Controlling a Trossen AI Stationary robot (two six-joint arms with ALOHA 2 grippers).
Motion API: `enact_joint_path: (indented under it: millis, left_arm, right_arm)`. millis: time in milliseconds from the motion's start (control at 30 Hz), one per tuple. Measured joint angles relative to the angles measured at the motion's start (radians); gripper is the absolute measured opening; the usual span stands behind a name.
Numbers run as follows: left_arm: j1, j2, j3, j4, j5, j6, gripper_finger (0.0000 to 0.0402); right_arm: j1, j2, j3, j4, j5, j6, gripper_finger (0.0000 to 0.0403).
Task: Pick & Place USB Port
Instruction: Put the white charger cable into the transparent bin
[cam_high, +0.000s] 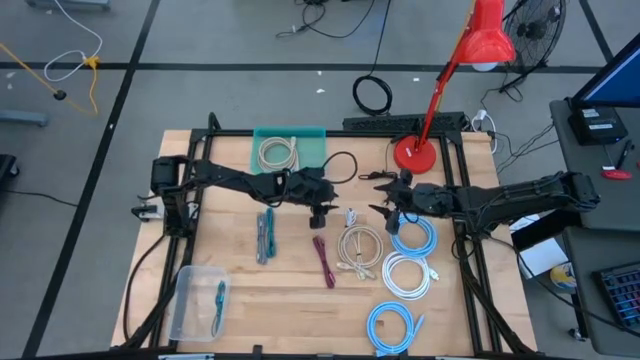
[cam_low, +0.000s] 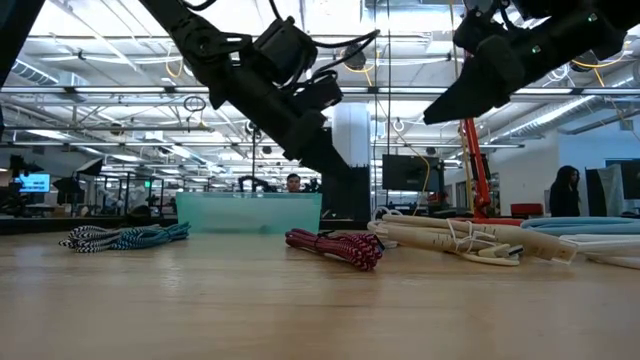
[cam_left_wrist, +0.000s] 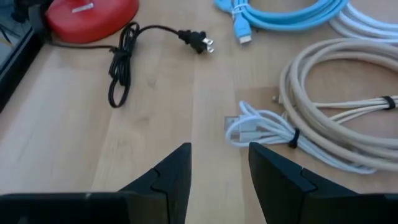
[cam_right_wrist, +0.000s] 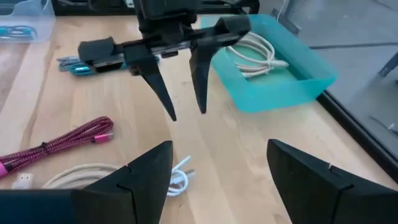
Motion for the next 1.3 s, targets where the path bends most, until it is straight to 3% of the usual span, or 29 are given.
enact_joint_path:
  millis: [200,467,733,833,1033,1300]
  left_arm:
    - [-0.002,0.026,0.004,0.042,0.018,-0.007,0.0163]
    - [-0.009,0.176,0.047,0.119,0.035,-0.010,0.0163]
    - [-0.011,0.198,0.108,0.080,0.059,0.013,0.0161]
    - [-0.010,0.197,0.109,0.078,0.085,0.012,0.0135]
    - [-0.003,0.197,0.109,0.027,0.084,-0.004,0.0014]
    - [-0.002,0.181,0.109,0.001,0.035,-0.070,0.0003]
  right_arm:
    - [0.001,0.000,0.000,0.000,-0.004,0.001,0.0251]
    - [0.001,0.000,0.000,-0.001,-0.004,0.014,0.0251]
    - [0.001,0.000,0.000,-0.002,-0.004,0.018,0.0251]
    - [0.001,0.000,0.000,-0.002,-0.004,0.019,0.0251]
    - [0.001,0.000,0.000,-0.002,-0.004,0.019,0.0251]
    - [0.001,0.000,0.000,-0.002,-0.003,0.027,0.0251]
